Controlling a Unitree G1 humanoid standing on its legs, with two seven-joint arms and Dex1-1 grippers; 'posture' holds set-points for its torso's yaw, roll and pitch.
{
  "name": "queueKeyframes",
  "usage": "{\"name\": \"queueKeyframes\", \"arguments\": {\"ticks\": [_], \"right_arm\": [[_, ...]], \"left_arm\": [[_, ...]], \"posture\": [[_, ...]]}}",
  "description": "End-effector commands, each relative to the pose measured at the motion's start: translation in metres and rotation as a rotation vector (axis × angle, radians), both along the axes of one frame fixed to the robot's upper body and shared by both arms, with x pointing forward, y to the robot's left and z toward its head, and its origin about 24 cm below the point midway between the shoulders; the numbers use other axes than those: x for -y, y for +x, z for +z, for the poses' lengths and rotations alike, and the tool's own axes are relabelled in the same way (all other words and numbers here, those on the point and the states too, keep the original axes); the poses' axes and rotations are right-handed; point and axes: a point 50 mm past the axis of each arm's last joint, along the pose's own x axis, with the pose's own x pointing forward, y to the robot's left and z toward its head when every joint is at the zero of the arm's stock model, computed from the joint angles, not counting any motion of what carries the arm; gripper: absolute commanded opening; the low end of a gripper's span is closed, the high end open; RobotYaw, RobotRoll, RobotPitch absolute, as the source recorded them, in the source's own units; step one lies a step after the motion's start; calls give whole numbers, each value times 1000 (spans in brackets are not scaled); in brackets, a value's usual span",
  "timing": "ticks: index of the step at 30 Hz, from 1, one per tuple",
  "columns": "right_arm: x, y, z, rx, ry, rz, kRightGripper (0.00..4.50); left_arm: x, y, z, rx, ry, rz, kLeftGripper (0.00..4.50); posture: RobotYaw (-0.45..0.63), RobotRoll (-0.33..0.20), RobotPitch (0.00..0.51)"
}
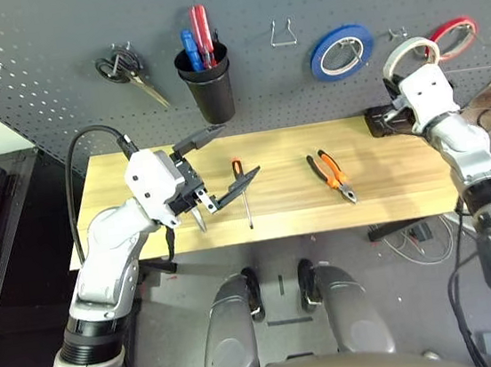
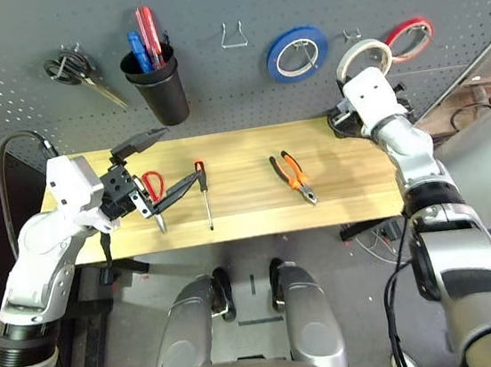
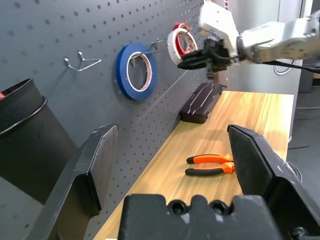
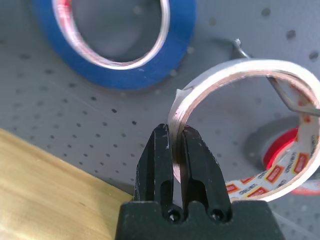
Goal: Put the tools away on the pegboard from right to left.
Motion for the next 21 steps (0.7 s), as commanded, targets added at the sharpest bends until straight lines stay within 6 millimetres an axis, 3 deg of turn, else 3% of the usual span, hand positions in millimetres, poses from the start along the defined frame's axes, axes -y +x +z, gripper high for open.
{"name": "queueKeyframes", "arguments": {"ticks": [1,10,16,21], "right_arm": [[4,1,-8,-33,78,-50,978],[14,-10,22,93,83,135,4318],[16,-47,19,-66,57,316,4462],[5,-81,-3,-448,67,338,4462]], "left_arm": [[4,-4,-3,-12,9,0,4500],[-1,-4,-11,-39,24,43,4500],[-9,-10,-27,-86,121,47,4500],[-14,-19,-43,-157,208,20,4500]], "posture": [[70,0,168],[77,0,214],[73,0,247],[61,0,294]]}}
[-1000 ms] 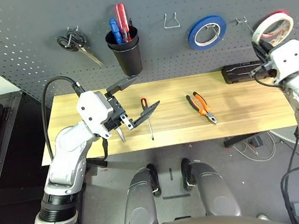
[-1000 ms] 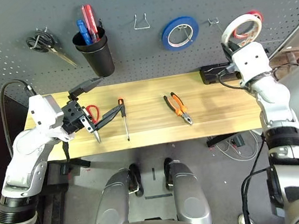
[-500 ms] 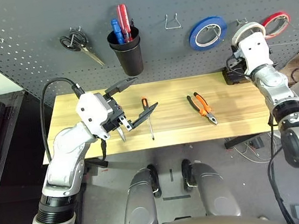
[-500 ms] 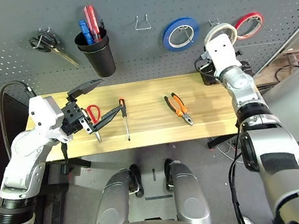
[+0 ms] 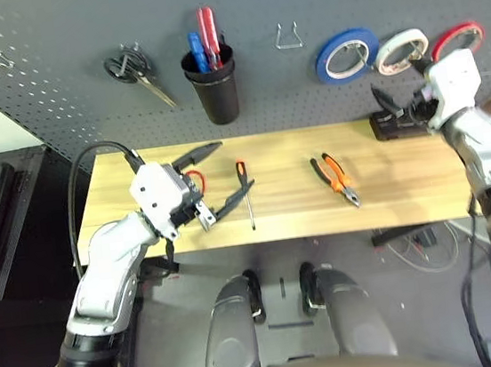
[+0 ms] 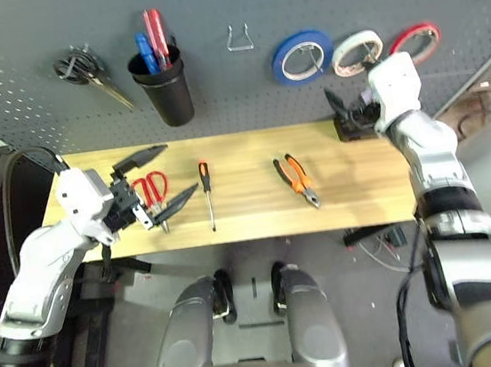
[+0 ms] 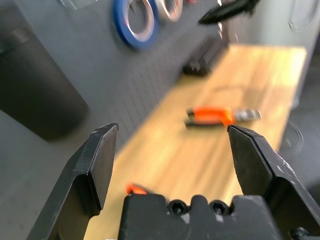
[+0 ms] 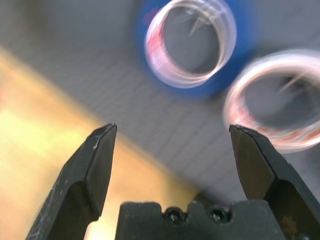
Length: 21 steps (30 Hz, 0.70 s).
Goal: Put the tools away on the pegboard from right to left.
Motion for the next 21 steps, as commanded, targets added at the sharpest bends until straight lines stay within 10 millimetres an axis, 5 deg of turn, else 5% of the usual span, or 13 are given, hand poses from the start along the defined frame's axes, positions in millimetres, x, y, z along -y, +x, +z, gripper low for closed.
{"name": "queueKeyframes", "arguments": {"ticks": [1,8,21], "right_arm": [[-12,-14,-13,-260,-25,16,4462],[-35,-8,-43,-561,-48,-113,4462],[-54,22,-48,-718,-84,-171,4462]], "left_arm": [[2,-8,-13,-59,56,-49,4500],[-3,-8,-24,-95,165,-97,4500],[-4,-6,-28,-94,218,-98,4500]], "posture": [[61,0,294],[56,0,352],[77,0,395]]}}
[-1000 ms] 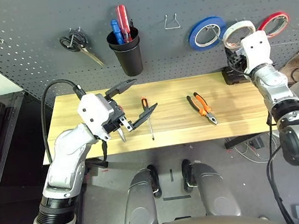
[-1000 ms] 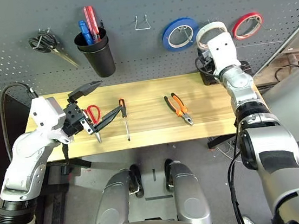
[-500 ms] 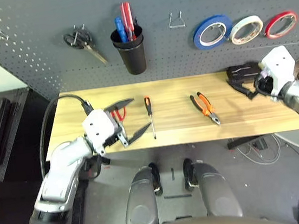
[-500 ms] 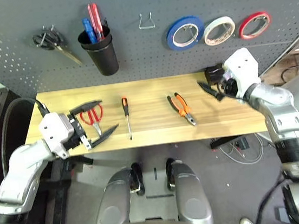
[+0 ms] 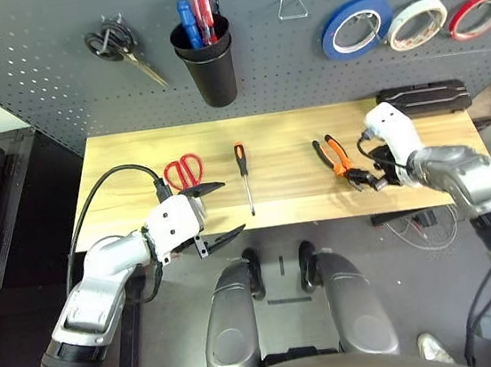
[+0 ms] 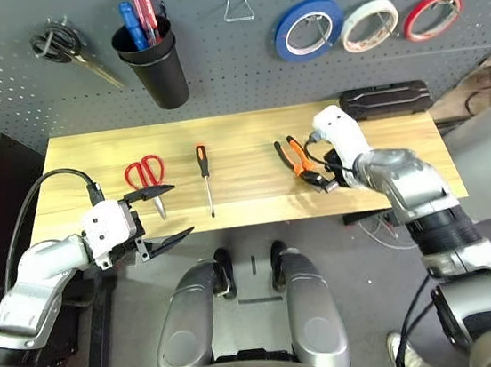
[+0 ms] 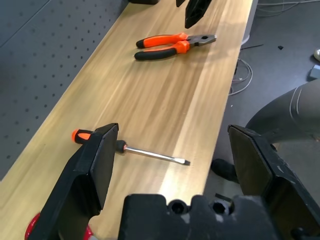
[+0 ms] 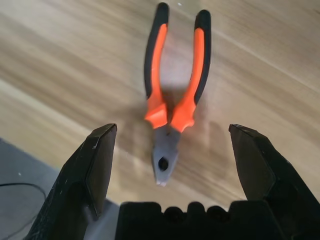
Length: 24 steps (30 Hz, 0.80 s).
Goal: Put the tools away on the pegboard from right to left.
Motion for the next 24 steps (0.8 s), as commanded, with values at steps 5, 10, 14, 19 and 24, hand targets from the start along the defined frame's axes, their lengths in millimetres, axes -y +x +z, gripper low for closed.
{"name": "queueKeyframes", "arguments": {"ticks": [5,10,14,19,24], "right_arm": [[-4,16,-14,-79,-58,-18,4462],[-14,27,-23,-132,-49,-28,4462],[-25,29,-34,-170,-43,-2,4462],[-30,26,-45,-198,-64,7,4462],[-30,24,-58,-213,-120,-6,4462]], "left_arm": [[4,-4,-6,-25,12,-12,4500],[4,-5,-4,-22,11,-6,4500],[4,-7,-3,-22,10,0,4500],[3,-10,0,-21,5,17,4500],[5,-10,1,-23,-4,23,4500]], "posture": [[89,0,399],[107,0,404],[128,0,409],[138,0,411],[138,0,412]]}}
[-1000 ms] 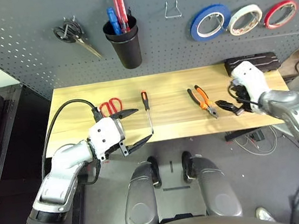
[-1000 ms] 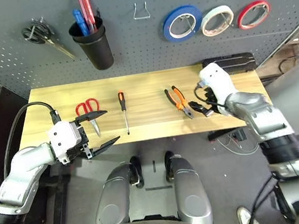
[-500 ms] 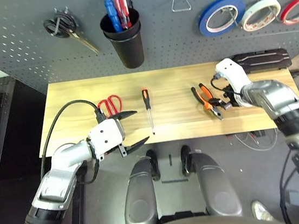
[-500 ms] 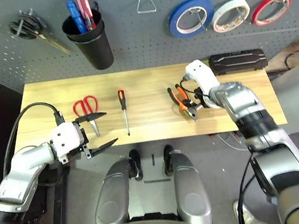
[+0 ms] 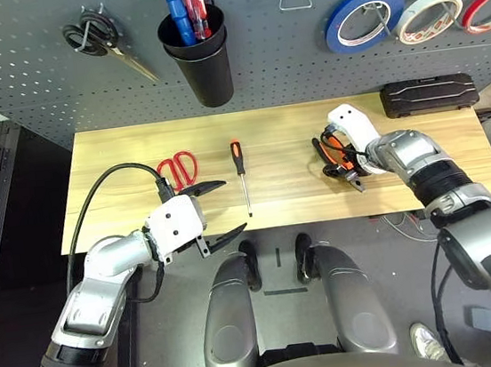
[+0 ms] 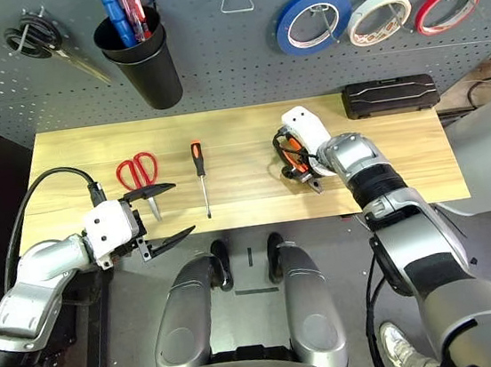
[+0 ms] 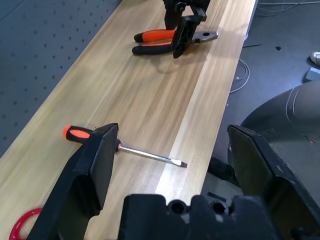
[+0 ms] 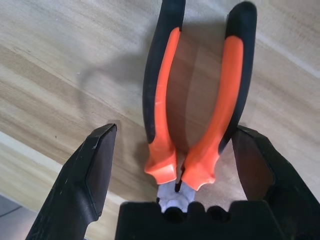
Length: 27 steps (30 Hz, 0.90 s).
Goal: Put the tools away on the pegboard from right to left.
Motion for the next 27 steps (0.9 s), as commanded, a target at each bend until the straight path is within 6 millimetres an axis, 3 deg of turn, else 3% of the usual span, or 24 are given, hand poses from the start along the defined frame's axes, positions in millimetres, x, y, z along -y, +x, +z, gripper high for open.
{"name": "queueKeyframes", "arguments": {"ticks": [1,3,6,13,16,27], "right_arm": [[5,-12,-31,-96,-63,-33,4305],[5,-11,-31,-94,-72,-37,3853],[5,-8,-27,-83,-78,-37,2784],[14,-6,-6,54,-81,14,2775],[19,-11,12,184,-47,32,2775],[29,-51,70,683,74,174,2775]], "left_arm": [[2,-4,-3,-17,1,-6,4500],[4,-3,-2,-15,-1,-7,4500],[5,-3,-1,-14,-12,-7,4500],[4,-1,-1,-5,-21,5,4500],[5,1,4,16,-52,16,4500],[6,3,39,106,-201,56,4500]], "posture": [[139,0,412],[141,0,410],[145,0,406],[153,0,372],[152,0,353],[148,0,257]]}}
